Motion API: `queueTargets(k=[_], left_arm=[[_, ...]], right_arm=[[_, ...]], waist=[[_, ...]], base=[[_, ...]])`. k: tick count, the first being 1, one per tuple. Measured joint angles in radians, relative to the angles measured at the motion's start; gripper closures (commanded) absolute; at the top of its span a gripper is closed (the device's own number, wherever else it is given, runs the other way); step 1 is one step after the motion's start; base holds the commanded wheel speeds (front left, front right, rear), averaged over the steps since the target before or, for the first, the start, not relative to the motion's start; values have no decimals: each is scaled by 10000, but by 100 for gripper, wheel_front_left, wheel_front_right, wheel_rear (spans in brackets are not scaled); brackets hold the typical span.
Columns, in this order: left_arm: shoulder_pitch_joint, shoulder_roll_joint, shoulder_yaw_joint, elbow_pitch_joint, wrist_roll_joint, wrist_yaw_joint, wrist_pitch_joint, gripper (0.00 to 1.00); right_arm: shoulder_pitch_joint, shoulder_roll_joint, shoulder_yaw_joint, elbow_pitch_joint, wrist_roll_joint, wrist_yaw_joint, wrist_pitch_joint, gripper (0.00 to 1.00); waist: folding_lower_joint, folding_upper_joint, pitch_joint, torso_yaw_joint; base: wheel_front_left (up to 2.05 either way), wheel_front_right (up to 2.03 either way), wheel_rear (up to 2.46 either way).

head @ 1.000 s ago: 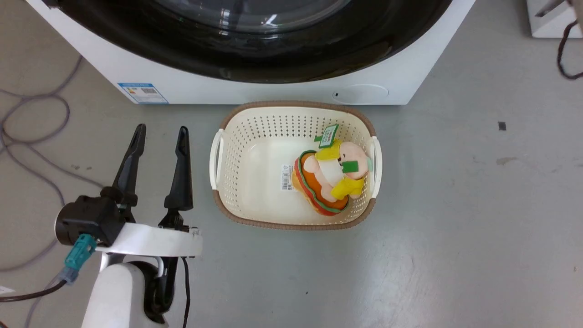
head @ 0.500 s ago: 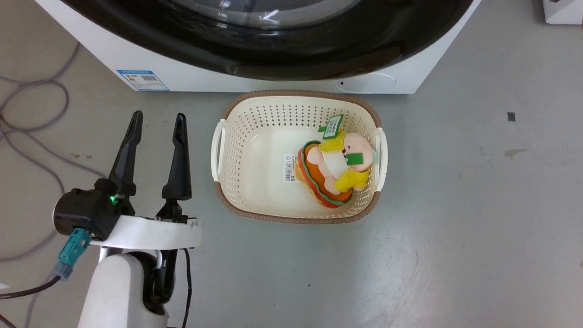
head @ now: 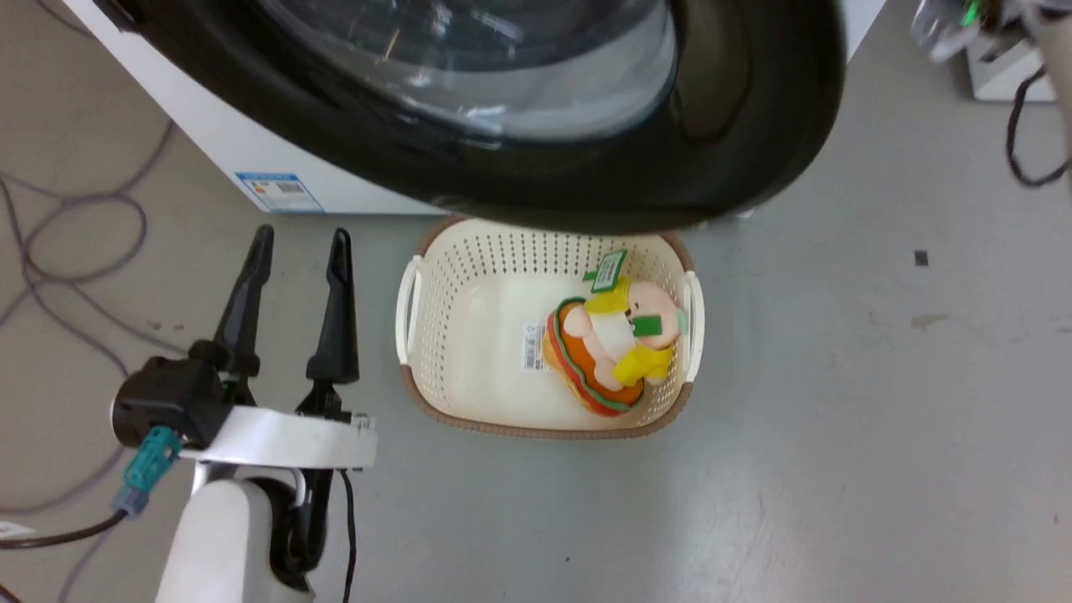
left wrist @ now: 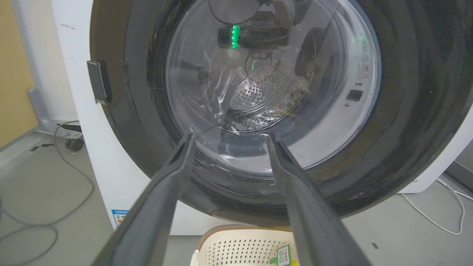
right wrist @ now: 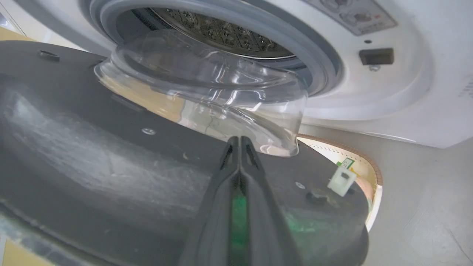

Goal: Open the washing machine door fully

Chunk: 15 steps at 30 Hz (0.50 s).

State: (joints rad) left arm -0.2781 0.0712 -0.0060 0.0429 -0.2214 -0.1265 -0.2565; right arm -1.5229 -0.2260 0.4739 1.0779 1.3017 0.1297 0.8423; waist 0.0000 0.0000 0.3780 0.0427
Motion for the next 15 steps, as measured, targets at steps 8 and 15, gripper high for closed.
queueTargets(k=[8,15], left_arm=[[560,-25,-31,378,107,0,-2,0],[1170,-84,-71,708,313,0,0,0]], right_arm=[[1454,12,81,-828,224,0,527,100],[2894,96,167,-1724,481,0,988,100]], waist=[[0,0,-824,-25],[-1,0,-1680,-18]], base=[[0,0,0],[0,0,0]])
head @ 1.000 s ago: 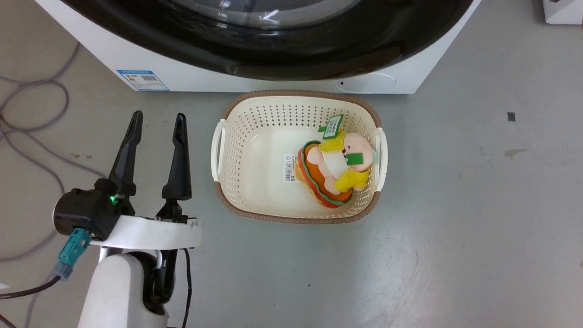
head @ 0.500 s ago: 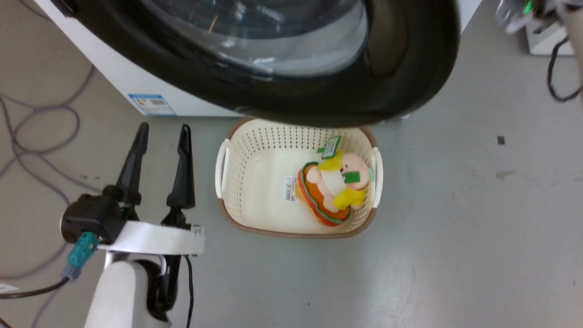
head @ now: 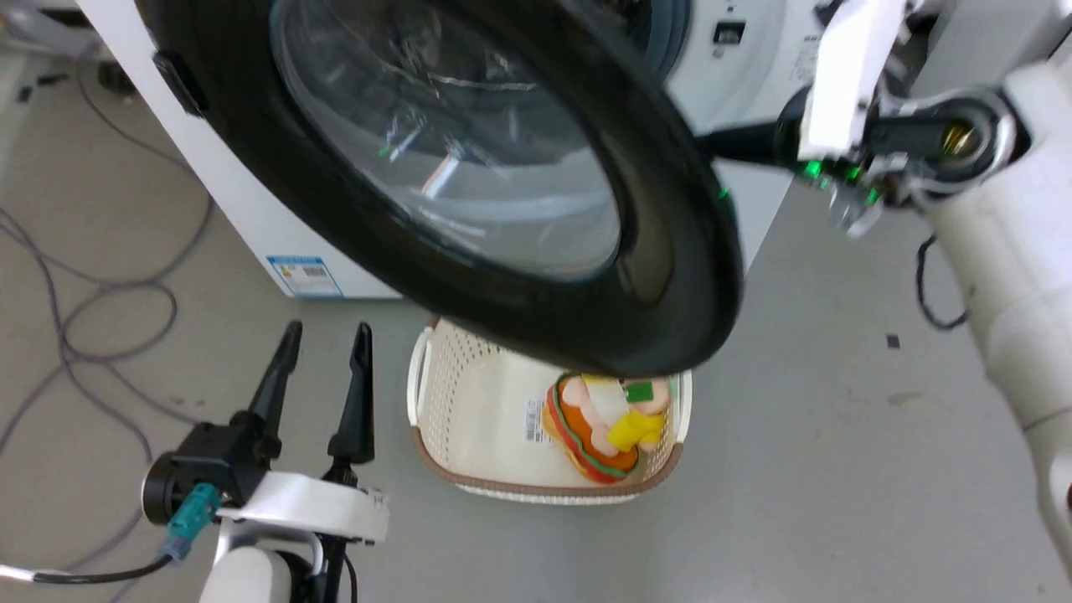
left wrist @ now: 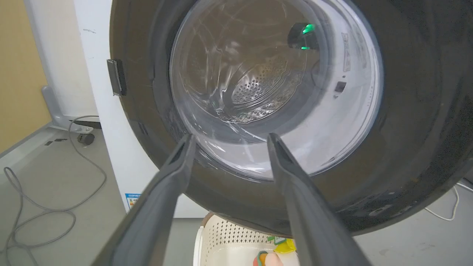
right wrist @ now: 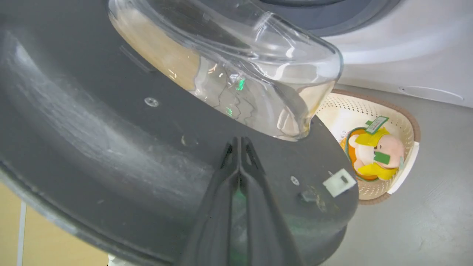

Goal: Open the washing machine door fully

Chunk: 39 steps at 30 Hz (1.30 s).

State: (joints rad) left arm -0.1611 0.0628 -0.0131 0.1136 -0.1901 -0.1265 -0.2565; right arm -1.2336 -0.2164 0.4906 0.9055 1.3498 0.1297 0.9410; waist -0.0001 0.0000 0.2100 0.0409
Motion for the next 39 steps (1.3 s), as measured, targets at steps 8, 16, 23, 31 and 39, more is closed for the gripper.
queueTargets(k=[8,16,23,31,39], left_arm=[[418,-56,-48,251,245,0,0,0],[662,-15,-69,389,602,0,0,0],[806,92,-75,472,729,0,0,0],[830,86,-54,502,727,0,0,0],[865,73,15,598,652,12,0,0]], right_arm=[[1516,174,92,-1206,161,0,447,100],[2708,453,79,-2336,330,0,759,100],[3500,673,-2,-3039,347,0,970,100],[4195,763,-479,-3793,159,0,236,98],[5787,890,-1998,-4161,-901,2,-3584,0]], waist=[[-1,1,-723,28],[-1,0,-1043,119],[-1,0,-1168,196],[-1,0,-1134,186],[-1,0,-1226,86]], base=[[0,0,0],[0,0,0],[0,0,0],[0,0,0],[0,0,0]])
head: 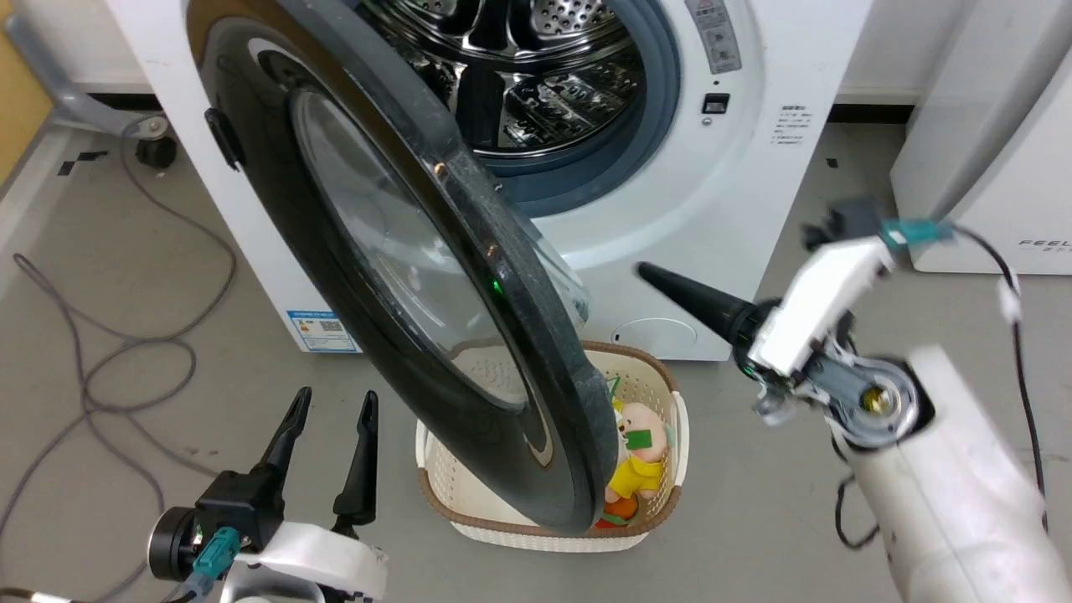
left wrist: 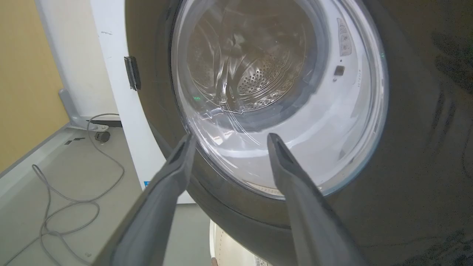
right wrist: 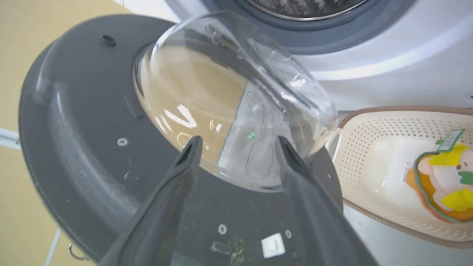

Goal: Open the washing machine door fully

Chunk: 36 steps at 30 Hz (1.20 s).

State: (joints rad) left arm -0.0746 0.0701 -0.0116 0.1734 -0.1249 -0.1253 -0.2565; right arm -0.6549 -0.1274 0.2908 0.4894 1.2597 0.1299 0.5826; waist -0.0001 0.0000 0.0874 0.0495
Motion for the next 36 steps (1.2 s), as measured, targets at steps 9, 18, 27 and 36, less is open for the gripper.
queueTargets(k=[9,18,27,36], left_arm=[[135,-6,245,207,-17,92,0,0],[318,4,443,451,-115,180,0,0],[420,38,489,556,-111,180,0,0],[505,35,472,577,-111,178,0,0]], right_arm=[[2351,383,-1509,153,-1011,-2,-3557,0],[4997,500,-2320,-706,-3057,-2,-6286,0],[6369,665,-4314,-2276,-8320,0,-8063,0],[6841,713,-4188,-5026,-11292,0,-7580,0]], waist=[[1,0,-259,-346],[1,0,-541,-684],[0,0,-763,-809],[1,0,-767,-778]], base=[[0,0,0],[0,0,0],[0,0,0],[0,0,0]])
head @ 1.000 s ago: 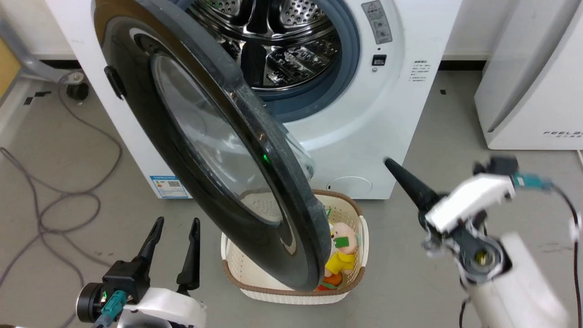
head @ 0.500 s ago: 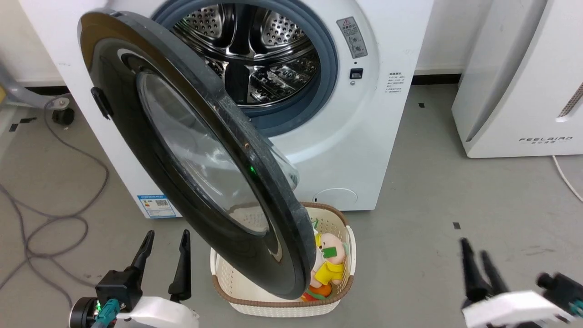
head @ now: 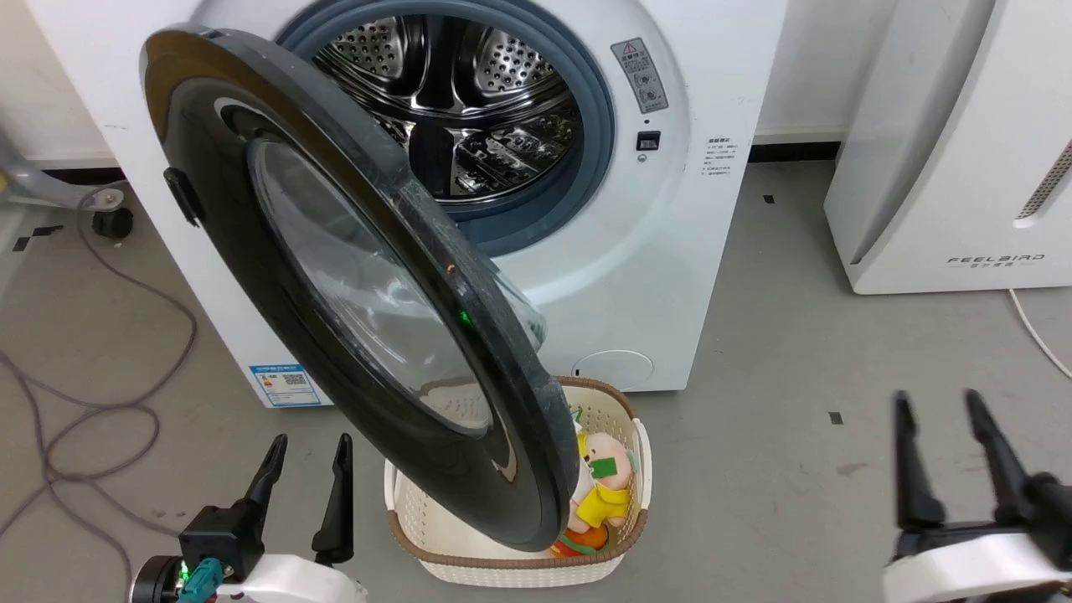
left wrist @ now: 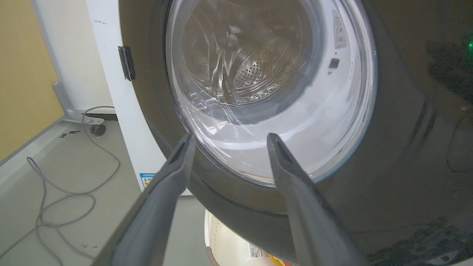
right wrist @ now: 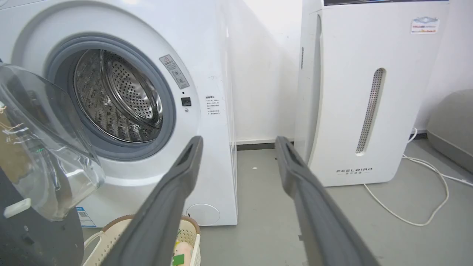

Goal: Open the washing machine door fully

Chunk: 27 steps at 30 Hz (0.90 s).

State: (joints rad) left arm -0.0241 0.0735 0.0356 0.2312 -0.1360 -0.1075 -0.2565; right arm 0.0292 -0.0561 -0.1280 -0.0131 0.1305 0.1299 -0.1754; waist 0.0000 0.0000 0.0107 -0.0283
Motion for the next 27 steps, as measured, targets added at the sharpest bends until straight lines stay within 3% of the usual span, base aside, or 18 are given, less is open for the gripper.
queueTargets(k=[8,19,21,22,23,24,27], left_arm=[[0,-13,-8,-8,-2,17,0,0],[0,-19,-27,-13,10,29,0,0],[0,-21,-44,-13,10,29,0,54],[0,-21,-50,-13,10,27,0,64],[0,-21,-61,-13,10,27,0,85],[0,-21,-71,-13,10,27,0,100],[0,-21,-92,-13,10,27,0,100]], right_arm=[[668,15,1118,-1246,-708,2,1037,0],[891,17,1496,-740,-662,2,1070,0],[890,17,1476,-629,-594,2,1030,0],[889,17,1465,-585,-591,2,1028,0],[889,17,1455,-558,-591,2,1026,0],[886,17,1442,-537,-591,2,1016,0],[856,17,1438,-474,-589,2,972,0]], waist=[[0,0,-13,95],[1,0,5,164],[1,0,-1,171],[1,0,-4,172],[1,0,-7,174],[1,0,-7,174],[0,0,-17,163]], base=[[0,0,0],[0,0,0],[0,0,0],[0,0,0],[0,0,0],[0,0,0],[0,0,0]])
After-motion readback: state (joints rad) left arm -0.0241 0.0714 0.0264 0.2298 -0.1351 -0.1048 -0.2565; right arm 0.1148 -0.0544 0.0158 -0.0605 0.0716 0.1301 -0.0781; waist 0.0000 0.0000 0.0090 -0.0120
